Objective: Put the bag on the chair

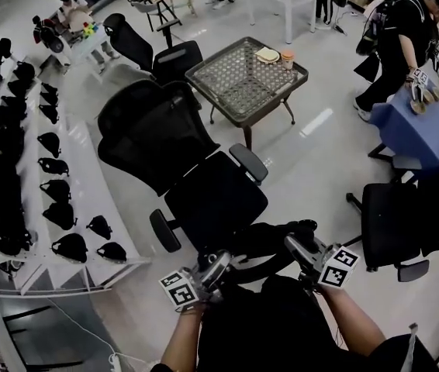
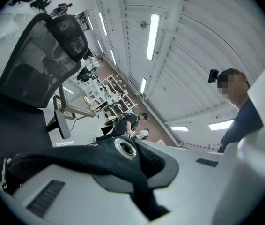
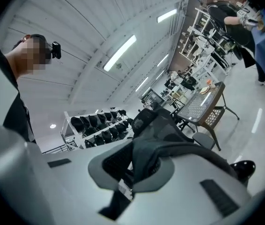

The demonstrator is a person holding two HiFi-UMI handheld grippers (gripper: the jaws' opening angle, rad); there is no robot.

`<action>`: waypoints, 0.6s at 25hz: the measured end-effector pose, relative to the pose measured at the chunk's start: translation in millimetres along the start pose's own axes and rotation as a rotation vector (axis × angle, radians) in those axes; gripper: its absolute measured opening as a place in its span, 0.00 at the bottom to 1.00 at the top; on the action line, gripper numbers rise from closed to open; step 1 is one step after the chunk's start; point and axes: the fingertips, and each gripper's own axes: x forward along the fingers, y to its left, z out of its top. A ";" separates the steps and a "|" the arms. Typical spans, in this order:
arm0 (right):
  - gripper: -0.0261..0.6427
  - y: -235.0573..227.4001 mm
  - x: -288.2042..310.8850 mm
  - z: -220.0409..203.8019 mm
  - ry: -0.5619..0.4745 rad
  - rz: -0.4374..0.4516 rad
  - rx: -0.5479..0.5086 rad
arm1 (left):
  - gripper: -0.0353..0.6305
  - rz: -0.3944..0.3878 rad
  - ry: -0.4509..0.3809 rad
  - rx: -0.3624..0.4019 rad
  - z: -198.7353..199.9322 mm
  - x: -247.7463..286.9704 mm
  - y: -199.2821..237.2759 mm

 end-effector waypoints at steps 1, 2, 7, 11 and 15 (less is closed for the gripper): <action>0.05 -1.0 6.9 2.1 0.015 0.021 -0.003 | 0.09 0.016 -0.015 0.001 3.6 -2.4 1.8; 0.05 -1.8 14.6 3.1 0.031 0.041 -0.002 | 0.09 0.033 -0.026 0.001 6.4 -5.6 3.6; 0.05 -8.2 55.2 3.5 0.066 0.089 0.023 | 0.09 0.097 -0.088 -0.005 22.9 -22.1 20.1; 0.05 -17.6 89.8 6.6 0.100 0.104 0.039 | 0.09 0.122 -0.124 -0.004 36.2 -28.6 35.5; 0.05 -25.5 125.3 4.8 0.128 0.109 0.072 | 0.09 0.134 -0.157 -0.022 49.0 -41.6 56.9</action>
